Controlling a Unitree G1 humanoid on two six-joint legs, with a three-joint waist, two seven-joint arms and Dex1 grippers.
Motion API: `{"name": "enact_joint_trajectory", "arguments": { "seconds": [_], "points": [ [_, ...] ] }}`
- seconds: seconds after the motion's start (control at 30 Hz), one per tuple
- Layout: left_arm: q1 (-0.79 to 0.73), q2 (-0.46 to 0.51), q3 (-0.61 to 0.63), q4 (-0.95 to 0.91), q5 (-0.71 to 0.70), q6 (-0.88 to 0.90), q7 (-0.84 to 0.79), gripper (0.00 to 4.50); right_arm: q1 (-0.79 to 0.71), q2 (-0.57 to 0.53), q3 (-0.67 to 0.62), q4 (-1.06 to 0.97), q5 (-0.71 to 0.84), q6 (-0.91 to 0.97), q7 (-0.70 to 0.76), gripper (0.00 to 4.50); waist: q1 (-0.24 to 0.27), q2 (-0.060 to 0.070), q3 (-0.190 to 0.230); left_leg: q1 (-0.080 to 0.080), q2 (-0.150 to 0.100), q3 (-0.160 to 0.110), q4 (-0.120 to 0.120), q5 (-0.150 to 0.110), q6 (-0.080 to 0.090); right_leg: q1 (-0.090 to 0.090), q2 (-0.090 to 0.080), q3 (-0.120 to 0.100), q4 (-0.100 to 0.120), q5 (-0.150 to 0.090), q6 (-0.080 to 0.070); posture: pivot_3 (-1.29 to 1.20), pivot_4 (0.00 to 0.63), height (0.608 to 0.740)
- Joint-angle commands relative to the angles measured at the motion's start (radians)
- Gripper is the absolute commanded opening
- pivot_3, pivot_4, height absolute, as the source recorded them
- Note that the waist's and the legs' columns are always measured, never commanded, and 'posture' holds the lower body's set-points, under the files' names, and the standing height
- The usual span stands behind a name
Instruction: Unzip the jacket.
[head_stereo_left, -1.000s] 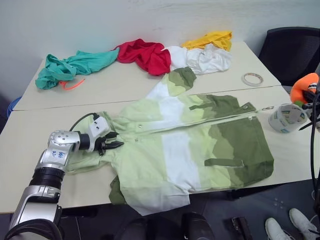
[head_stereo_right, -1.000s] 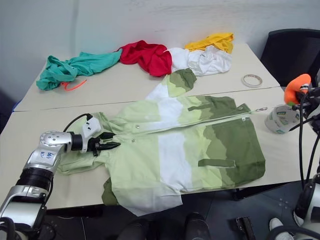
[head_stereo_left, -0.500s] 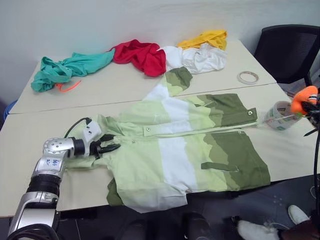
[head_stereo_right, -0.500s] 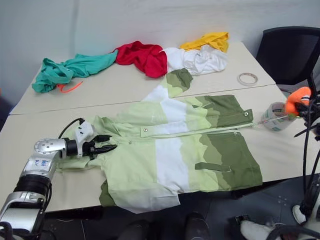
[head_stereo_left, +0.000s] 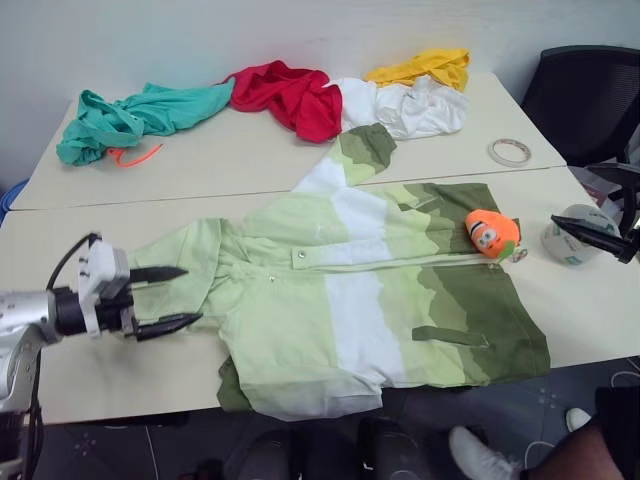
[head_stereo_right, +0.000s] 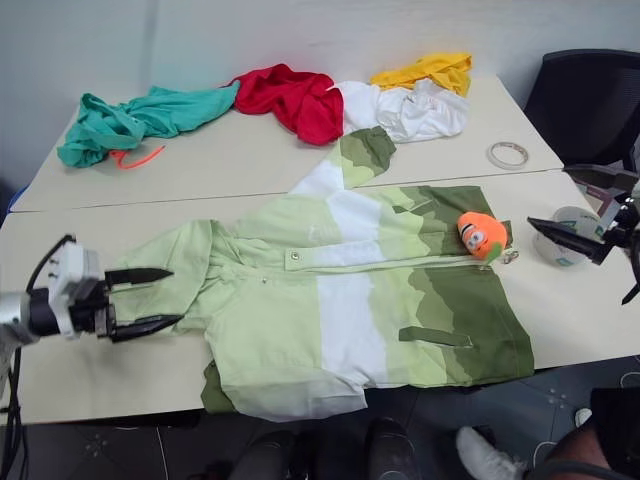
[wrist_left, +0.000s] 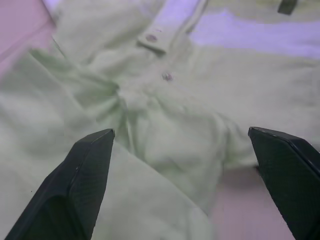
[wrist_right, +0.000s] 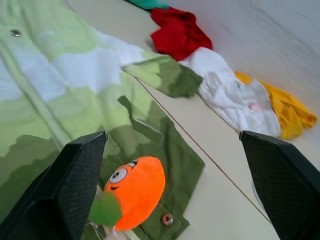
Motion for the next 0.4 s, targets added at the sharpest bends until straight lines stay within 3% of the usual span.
{"name": "enact_joint_trajectory", "arguments": {
  "seconds": [0.03, 0.2, 0.4],
  "points": [
    [0.074, -0.016, 0.079, -0.035, 0.035, -0.088, 0.040, 4.50, 0.047, 0.066, 0.054, -0.184, 0.084, 0.059, 0.059, 4.48, 0.005, 0.000, 0.000, 0.001, 0.001, -0.001, 0.001, -0.002, -0.004, 0.000, 0.000, 0.000, 0.001, 0.000, 0.000, 0.00, 0.150, 0.740],
    [0.152, -0.076, 0.079, -0.059, 0.089, -0.194, 0.112, 4.50, 0.296, 0.154, 0.143, -0.425, 0.122, 0.090, 0.118, 4.48, 0.038, 0.000, 0.000, -0.002, 0.000, -0.004, 0.000, -0.003, -0.006, -0.001, -0.001, -0.002, 0.000, 0.000, -0.001, 0.00, 0.150, 0.740],
    [0.271, -0.128, 0.086, -0.148, 0.112, -0.222, 0.169, 4.50, 0.417, 0.245, 0.136, -0.439, 0.090, -0.016, 0.061, 4.48, 0.043, 0.000, 0.001, -0.004, -0.002, -0.004, 0.002, -0.004, 0.003, 0.001, -0.001, -0.004, -0.001, 0.001, 0.001, 0.00, 0.150, 0.740]
  ]
}}
